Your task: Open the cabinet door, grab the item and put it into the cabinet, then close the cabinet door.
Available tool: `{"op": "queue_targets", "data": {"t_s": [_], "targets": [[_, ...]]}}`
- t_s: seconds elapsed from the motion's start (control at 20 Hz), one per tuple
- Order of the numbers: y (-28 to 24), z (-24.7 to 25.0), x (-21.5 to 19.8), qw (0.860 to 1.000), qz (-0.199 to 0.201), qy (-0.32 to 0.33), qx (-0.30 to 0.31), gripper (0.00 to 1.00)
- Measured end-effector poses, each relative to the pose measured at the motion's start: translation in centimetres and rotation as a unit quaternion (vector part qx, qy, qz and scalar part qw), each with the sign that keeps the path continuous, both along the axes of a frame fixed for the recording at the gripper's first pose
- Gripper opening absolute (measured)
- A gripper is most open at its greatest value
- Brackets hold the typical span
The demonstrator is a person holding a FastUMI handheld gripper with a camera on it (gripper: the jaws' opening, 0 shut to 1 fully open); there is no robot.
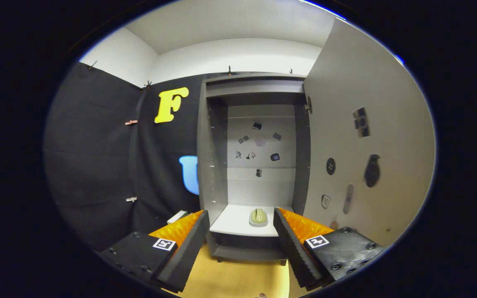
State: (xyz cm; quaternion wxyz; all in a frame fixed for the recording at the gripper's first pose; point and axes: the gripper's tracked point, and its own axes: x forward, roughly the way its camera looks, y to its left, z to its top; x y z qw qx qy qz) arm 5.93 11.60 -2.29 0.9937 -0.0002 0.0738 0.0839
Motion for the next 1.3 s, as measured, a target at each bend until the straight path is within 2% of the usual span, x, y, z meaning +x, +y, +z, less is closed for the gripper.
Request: {"op": "queue_targets", "data": {"t_s": [0.25,0.45,0.6,0.75,0.9,1.0,1.3], "targets": [[-2.4,1.3,-10.0,0.996,0.06,0.036,0.046,0.98],[-8.8,3.7,-14.4,0.998,0.041,0.015,0.05,0.97],[-13.0,1.5,-16.1,0.997,0.009,0.035,0.067,0.98],[-16.2,0.1,-15.9,0.997,-0.017,0.033,0.061,0.98],[-19.7,-1.8,-13.9,0.997,-0.047,0.036,0.053,0.98],[-21.1,-3.0,-12.0,0.996,-0.053,0.042,0.051,0.98],[-21.6,-5.0,-7.7,0.997,-0.018,0.059,0.055,0.98]]}}
